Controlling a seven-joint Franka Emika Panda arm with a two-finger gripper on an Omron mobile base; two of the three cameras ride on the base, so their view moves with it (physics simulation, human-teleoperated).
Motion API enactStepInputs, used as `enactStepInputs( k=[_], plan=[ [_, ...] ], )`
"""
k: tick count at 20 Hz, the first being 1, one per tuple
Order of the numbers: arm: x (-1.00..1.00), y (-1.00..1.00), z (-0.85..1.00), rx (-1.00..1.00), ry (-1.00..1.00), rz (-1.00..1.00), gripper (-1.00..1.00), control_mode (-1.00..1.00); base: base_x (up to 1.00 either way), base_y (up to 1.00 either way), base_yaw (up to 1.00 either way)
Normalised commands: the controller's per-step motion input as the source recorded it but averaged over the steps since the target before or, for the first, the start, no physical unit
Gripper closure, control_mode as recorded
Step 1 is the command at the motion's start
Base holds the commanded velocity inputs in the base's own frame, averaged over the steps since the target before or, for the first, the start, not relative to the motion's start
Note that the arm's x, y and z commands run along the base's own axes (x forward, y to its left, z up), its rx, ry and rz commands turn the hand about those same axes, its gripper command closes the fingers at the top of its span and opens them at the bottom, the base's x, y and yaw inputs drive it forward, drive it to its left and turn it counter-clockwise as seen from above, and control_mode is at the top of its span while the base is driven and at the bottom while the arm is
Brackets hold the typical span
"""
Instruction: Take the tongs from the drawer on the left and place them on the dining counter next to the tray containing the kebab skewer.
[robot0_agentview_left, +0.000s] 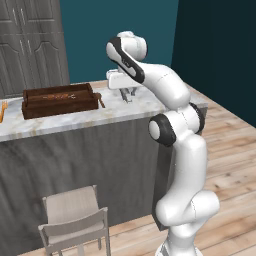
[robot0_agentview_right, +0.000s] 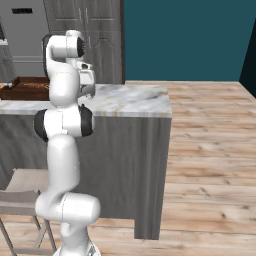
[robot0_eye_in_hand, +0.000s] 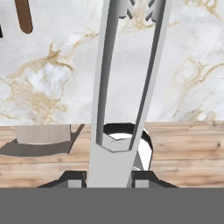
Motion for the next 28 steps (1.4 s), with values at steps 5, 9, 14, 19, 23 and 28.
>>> enactStepInputs(
  k=[5,9,14,19,23,28],
  plan=[
    [0.36,0.01,-0.52,0.0,0.0,0.0,1.0,-1.0,0.0,0.0,0.0],
    [0.32,0.0,-0.63,0.0,0.0,0.0,1.0,-1.0,0.0,0.0,0.0],
    [0.01,0.0,-0.13,0.0,0.0,0.05,1.0,-1.0,0.0,0.0,0.0],
    [0.0,0.0,-0.03,0.0,0.0,0.06,1.0,-1.0,0.0,0.0,0.0],
    [-0.03,0.0,0.01,0.0,-0.02,0.0,1.0,-1.0,0.0,0.0,0.0],
    [-0.21,0.0,0.24,0.0,-0.13,0.0,1.0,-1.0,0.0,0.0,0.0]
  ],
)
